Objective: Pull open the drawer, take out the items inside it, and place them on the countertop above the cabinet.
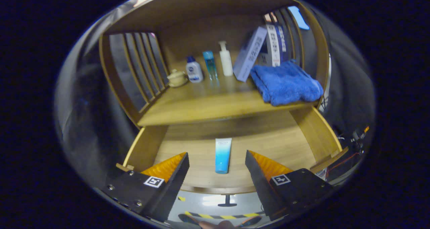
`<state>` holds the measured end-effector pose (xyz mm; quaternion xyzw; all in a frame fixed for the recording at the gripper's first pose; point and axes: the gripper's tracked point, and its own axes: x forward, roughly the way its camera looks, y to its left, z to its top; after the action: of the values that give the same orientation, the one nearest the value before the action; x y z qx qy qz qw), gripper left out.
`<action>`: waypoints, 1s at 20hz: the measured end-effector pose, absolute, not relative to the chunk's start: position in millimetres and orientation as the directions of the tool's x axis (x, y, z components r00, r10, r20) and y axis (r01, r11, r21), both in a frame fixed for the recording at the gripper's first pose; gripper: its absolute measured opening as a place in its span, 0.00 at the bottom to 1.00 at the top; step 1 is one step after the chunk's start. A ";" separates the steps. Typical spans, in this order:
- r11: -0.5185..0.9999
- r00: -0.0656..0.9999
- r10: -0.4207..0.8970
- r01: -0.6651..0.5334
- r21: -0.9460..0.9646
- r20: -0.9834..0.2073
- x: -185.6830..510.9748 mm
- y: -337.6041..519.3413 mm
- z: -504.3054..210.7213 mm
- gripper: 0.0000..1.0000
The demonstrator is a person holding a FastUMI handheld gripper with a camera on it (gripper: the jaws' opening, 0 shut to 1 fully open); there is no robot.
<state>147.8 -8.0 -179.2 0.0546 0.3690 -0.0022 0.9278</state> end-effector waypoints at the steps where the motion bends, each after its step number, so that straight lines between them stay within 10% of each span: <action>1: 0.992 0.686 0.045 0.054 0.112 -0.726 151.5 -6.1 -190.7 1.00; 10: 0.995 0.538 -0.054 0.103 0.003 -0.841 184.9 -15.1 -248.1 1.00; 14: 0.995 0.475 -0.071 0.101 -0.026 -0.877 190.0 -9.9 -267.9 0.77; 20: 0.990 0.389 -0.093 0.133 -0.044 -0.916 193.0 -3.2 -294.0 0.79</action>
<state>193.0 -3.2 -294.0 0.0184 0.5484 -0.0679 0.8332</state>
